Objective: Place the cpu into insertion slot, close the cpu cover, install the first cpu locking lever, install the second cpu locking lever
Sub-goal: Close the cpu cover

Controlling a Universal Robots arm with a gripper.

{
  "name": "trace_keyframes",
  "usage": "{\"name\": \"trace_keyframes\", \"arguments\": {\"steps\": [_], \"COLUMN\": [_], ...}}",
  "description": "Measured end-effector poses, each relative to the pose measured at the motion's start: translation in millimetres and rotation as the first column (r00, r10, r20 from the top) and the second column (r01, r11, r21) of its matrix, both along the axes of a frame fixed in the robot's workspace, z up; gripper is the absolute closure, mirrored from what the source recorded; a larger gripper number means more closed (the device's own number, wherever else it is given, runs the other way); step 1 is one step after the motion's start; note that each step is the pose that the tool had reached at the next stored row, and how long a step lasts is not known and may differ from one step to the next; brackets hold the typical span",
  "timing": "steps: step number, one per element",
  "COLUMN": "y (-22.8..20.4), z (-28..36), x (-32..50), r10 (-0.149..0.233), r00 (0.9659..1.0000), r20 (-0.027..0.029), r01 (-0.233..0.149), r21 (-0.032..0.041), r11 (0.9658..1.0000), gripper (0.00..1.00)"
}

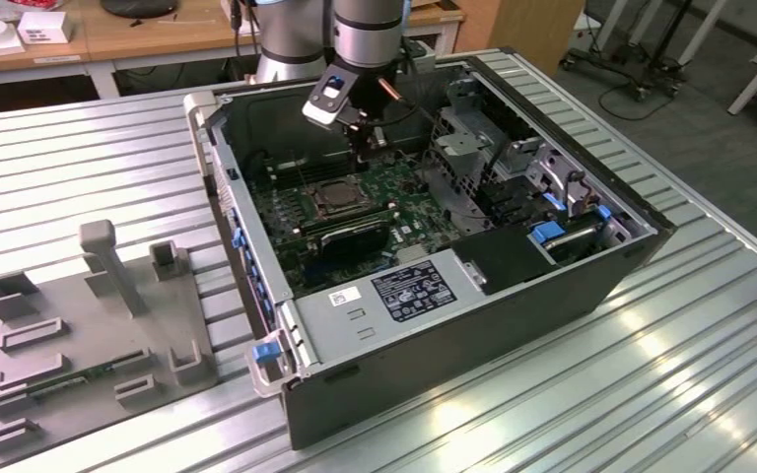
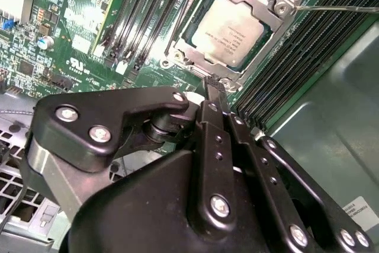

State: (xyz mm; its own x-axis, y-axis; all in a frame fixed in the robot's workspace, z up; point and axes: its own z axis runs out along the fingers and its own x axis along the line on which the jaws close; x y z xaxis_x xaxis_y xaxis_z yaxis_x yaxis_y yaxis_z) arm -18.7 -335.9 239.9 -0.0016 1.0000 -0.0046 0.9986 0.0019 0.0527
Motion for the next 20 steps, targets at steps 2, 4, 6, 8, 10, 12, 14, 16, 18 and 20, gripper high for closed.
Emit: {"name": "trace_keyframes", "arguments": {"steps": [2, 4, 6, 8, 10, 12, 14, 16, 18, 20], "y": [0.0, 0.0, 0.0, 0.0, 0.0, 0.0, 0.0, 0.0, 0.0, 0.0], "z": [0.0, 0.0, 0.0, -0.2, -0.5, -0.9, -1.2, -1.6, -1.9, -2.2], "x": [-0.1, -0.2, -0.3, -0.4, -0.5, -0.5, -0.4, -0.5, -0.4, -0.4], "r10": [0.0, 0.0, 0.0, 0.01, 0.043, 0.079, 0.114, 0.152, 0.187, 0.222], "r00": [1.0, 1.0, 1.0, 1.0, 0.9991, 0.9969, 0.9934, 0.9884, 0.9823, 0.975], "r20": [0.0, 0.0, 0.0, 0.0, 0.0001, 0.0, 0.0001, 0.0, 0.0001, 0.0], "r01": [0.0, 0.0, 0.0, -0.01, -0.043, -0.079, -0.114, -0.152, -0.187, -0.222], "r21": [0.0, 0.0, 0.0, 0.0, 0.0001, 0.0, 0.0, 0.0, 0.0, 0.0], "r11": [1.0, 1.0, 1.0, 1.0, 0.9991, 0.9969, 0.9934, 0.9884, 0.9823, 0.975], "gripper": [0.9, 0.9, 0.9, 0.9, 0.9, 0.9, 0.9, 0.9, 0.9, 0.9]}}
